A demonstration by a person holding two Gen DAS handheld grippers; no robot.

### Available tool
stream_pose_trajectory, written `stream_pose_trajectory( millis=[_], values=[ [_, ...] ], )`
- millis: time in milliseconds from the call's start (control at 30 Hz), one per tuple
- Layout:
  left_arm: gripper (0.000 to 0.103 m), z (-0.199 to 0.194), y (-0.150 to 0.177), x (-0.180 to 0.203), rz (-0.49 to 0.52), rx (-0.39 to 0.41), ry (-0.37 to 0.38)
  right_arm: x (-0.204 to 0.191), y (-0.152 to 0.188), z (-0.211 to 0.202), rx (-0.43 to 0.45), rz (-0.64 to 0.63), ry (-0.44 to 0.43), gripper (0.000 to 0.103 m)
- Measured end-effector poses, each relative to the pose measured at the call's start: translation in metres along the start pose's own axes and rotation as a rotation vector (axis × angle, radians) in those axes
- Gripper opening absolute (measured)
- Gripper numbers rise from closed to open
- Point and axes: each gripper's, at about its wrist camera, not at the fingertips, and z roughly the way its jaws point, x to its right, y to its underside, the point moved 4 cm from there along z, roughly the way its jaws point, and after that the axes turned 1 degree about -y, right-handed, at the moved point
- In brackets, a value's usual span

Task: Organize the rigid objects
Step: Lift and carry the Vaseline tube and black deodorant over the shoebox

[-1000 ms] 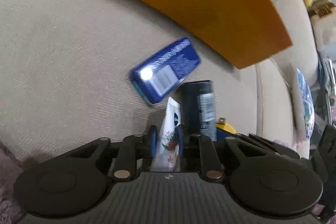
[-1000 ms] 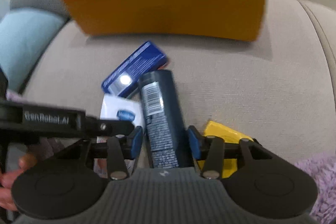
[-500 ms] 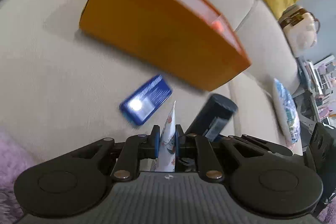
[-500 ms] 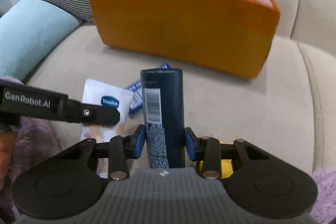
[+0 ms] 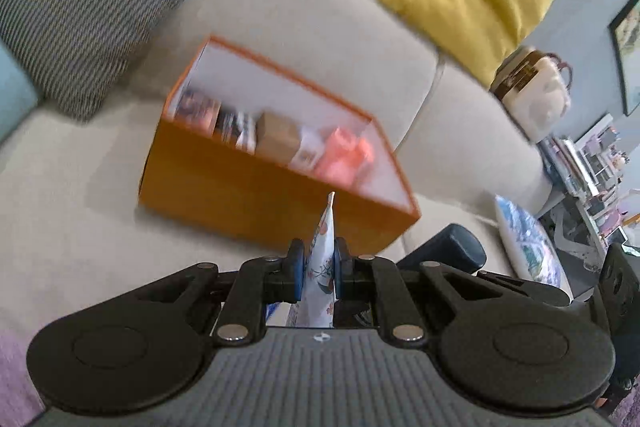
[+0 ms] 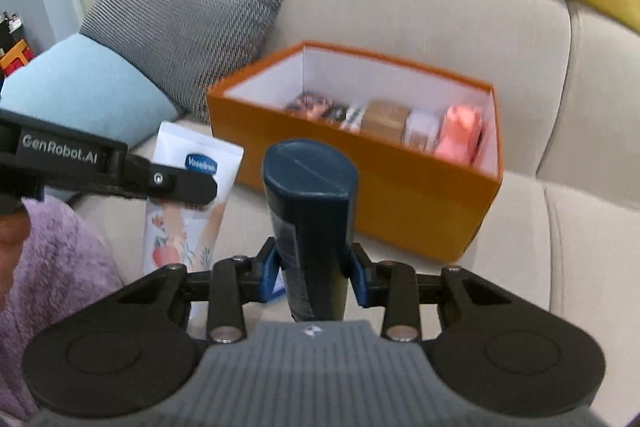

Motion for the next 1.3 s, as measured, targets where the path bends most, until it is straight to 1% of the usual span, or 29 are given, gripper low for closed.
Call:
stream_pose_trajectory(
  millis=[167,333,433,533,667,800,967,1067,1300],
  values=[
    [0.015,-0.004,-0.038,0.013,0.054,0.049,0.018,0.002,-0.037,-0.007,0.051,-0.090,0.019,0.038],
    [0.015,0.000,-0.075,0.020,0.095,0.062,0.027,0.010,-0.078,-0.010,0.087,-0.198,0.047,0.038],
    [0.015,0.005,-0.096,0.019,0.118,0.073,0.023,0.019,-0.106,-0.006,0.091,-0.257,0.045,0.038],
    [0.015,0.013,-0.114,0.018,0.142,0.078,0.015,0.029,-0.129,0.003,0.070,-0.331,0.047,0.038],
    [0.015,0.036,-0.127,0.016,0.166,0.058,-0.002,0.043,-0.149,0.030,-0.007,-0.405,0.031,0.038],
    [0.015,0.063,-0.131,0.007,0.162,0.019,-0.020,0.050,-0.152,0.067,-0.110,-0.483,-0.005,0.038],
    [0.015,0.088,-0.128,-0.009,0.144,-0.027,-0.038,0.055,-0.141,0.120,-0.265,-0.580,-0.036,0.038],
    [0.015,0.099,-0.126,-0.019,0.136,-0.048,-0.044,0.058,-0.131,0.146,-0.356,-0.614,-0.066,0.038],
    [0.015,0.117,-0.125,-0.035,0.125,-0.083,-0.055,0.057,-0.111,0.191,-0.508,-0.670,-0.118,0.038]
  ],
)
